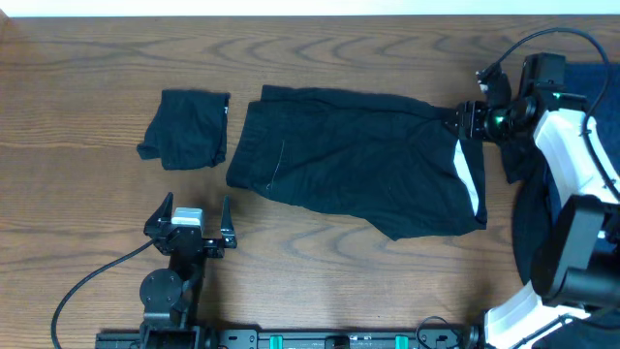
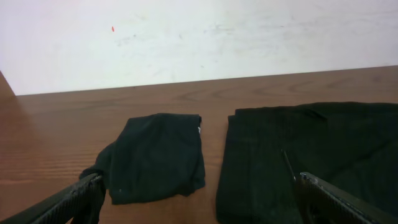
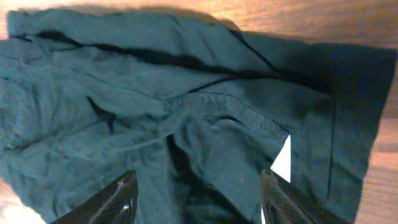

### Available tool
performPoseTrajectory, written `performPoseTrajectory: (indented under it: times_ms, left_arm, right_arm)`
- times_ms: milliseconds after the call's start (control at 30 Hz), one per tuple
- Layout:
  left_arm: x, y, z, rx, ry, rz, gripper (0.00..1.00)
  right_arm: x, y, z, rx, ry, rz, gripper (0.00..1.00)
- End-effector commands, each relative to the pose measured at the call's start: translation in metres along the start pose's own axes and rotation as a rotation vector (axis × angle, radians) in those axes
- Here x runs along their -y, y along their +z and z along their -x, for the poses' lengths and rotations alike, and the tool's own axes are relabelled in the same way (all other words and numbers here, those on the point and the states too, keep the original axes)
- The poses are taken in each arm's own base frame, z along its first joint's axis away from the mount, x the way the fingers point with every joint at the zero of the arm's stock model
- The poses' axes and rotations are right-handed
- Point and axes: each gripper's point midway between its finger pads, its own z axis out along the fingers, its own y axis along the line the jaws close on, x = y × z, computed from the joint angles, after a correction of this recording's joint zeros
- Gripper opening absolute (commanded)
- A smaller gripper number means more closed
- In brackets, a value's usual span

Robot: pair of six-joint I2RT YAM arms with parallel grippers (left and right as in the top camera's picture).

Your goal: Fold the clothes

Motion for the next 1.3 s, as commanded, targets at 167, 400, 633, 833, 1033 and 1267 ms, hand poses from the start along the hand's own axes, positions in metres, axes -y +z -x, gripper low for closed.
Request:
performPoseTrajectory:
  times_ms: [167,400,633,833,1033,1267]
  left_arm:
    - [0.003,0.001,-0.014,-0.043,0.017,-0.017,0.98]
    - [0.003,0.001,-0.014,-0.043,0.017,-0.017,0.98]
    - [0.003,0.001,-0.014,-0.043,0.017,-0.017,0.98]
    - [0.003,0.001,-0.014,-0.043,0.017,-0.017,0.98]
    - [0.003,0.001,-0.014,-0.043,0.017,-0.017,0.98]
    - [0.003,0.001,-0.014,-0.043,0.017,-0.017,0.98]
  right_arm:
    - [0.019,0.041,-0.003,-0.03,0.033,0.009,0.62]
    - [0.034,0.05,-0.003,-0.03,0.068,-0.05,0.6]
    - [0.042,0.051,-0.014,-0.071,0.091,-0.099,0.58]
    - [0.043,0.052,-0.018,-0.082,0.103,-0.099,0.58]
    - [0.057,0.06,-0.025,-0.065,0.134,-0.16,0.57]
    - [0.056,0.066,-0.017,-0.003,0.158,-0.136,0.37]
